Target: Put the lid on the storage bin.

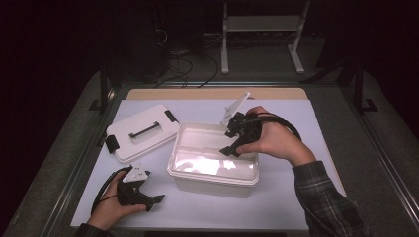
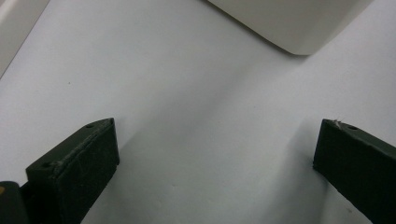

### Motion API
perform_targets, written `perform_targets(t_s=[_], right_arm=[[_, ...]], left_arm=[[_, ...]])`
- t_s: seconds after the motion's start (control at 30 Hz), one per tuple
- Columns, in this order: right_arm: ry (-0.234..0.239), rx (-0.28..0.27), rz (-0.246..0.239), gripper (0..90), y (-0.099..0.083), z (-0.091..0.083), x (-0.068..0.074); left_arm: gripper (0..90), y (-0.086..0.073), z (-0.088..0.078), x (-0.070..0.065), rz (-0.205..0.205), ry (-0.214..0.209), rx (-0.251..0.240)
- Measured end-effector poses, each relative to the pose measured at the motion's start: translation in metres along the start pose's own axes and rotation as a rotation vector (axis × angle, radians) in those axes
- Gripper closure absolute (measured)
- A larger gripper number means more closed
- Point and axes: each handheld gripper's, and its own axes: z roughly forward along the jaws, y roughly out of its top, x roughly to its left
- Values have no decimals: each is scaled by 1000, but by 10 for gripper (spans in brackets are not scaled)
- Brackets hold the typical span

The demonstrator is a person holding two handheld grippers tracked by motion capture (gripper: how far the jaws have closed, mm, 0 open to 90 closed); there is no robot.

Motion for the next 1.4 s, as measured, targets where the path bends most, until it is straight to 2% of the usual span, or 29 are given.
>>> perform_targets(t_s=[0.17,0.33,0.5,0.77,0.93,1.2,1.33,1.4], right_arm=[[-47,-41,52,331,-24,-20,-5],[-93,-58,104,293,-50,-36,-7],[-135,-87,166,272,-81,-50,-10],[-190,-131,270,247,-130,-60,-11],[-220,-139,328,239,-161,-46,-10],[-268,-154,390,234,-202,-5,-8],[-280,-144,414,234,-219,14,-6],[-279,-147,435,234,-226,22,-4]], left_arm=[[0,0,0,0,-3,1,-1],[0,1,0,0,-6,3,2],[25,2,-2,0,-17,12,5],[104,2,-5,4,-20,15,4],[156,3,-7,7,-21,15,10],[247,11,-15,12,-25,12,29],[325,18,-23,18,-41,11,37],[344,23,-28,23,-35,17,50]])
